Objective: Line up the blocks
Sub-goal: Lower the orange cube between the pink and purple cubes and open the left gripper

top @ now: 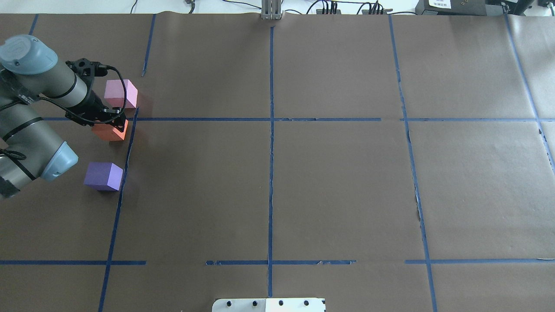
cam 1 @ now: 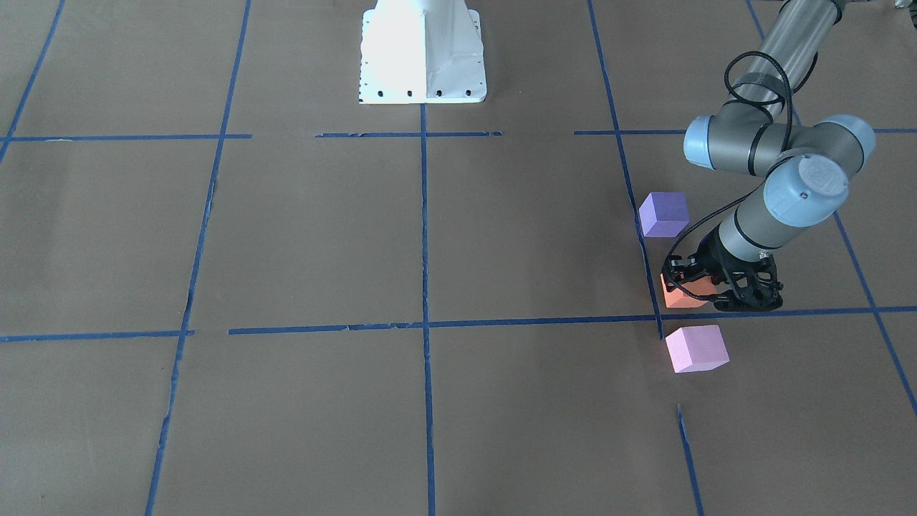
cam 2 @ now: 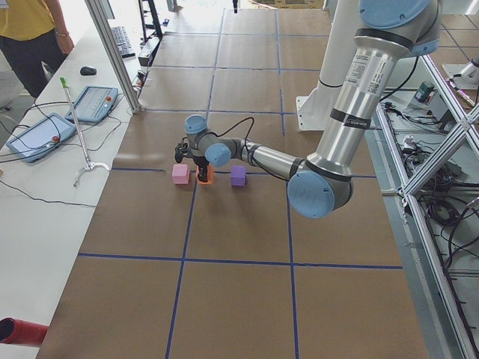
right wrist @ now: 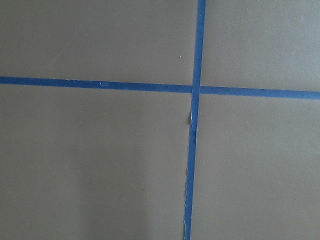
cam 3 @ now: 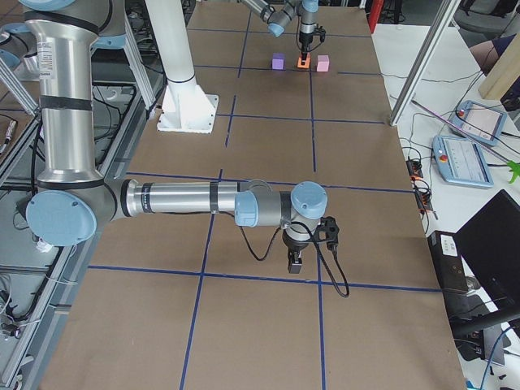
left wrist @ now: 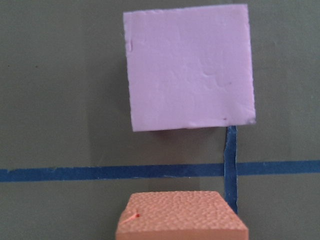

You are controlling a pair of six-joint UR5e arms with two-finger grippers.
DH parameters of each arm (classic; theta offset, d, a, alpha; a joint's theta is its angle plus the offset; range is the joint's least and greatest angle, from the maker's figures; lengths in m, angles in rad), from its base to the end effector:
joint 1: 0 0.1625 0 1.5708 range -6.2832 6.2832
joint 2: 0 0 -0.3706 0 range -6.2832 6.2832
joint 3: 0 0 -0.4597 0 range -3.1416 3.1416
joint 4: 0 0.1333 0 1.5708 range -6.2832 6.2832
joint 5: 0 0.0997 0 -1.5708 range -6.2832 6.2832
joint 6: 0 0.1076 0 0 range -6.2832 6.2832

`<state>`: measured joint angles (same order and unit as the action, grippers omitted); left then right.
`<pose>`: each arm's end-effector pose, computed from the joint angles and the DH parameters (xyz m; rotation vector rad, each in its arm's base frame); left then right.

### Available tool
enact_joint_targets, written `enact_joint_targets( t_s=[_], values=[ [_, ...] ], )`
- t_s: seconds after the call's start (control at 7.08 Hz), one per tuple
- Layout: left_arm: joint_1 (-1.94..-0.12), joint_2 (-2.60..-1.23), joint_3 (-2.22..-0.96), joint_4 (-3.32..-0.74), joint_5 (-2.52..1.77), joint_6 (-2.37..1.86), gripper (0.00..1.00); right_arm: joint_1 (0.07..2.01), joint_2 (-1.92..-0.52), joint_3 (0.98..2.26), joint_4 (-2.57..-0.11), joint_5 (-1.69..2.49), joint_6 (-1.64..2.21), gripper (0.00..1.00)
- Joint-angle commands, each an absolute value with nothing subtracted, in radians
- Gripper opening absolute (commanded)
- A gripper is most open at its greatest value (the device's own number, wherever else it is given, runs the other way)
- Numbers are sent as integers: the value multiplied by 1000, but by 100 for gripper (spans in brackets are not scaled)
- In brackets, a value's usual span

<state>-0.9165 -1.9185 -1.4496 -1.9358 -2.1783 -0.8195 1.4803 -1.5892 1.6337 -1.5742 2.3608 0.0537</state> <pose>0.3728 -0.6041 0.4254 0.0282 0.8204 0.0238 0.0065 -0.5580 0.5842 -0.0181 -0.7907 -0.0511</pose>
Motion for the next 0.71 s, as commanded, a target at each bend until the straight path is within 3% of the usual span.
enact_joint_targets(
  t_s=[0.0, 0.56],
  values=[
    [-897, -1916, -1447, -1948, -2178, -821, 17, 1480, -1589, 1634, -1574, 2361, 54, 100],
    [-896, -1902, -1450, -1953, -2175, -819, 18, 1480, -1589, 1634, -1575, 2361, 54, 100]
  ],
)
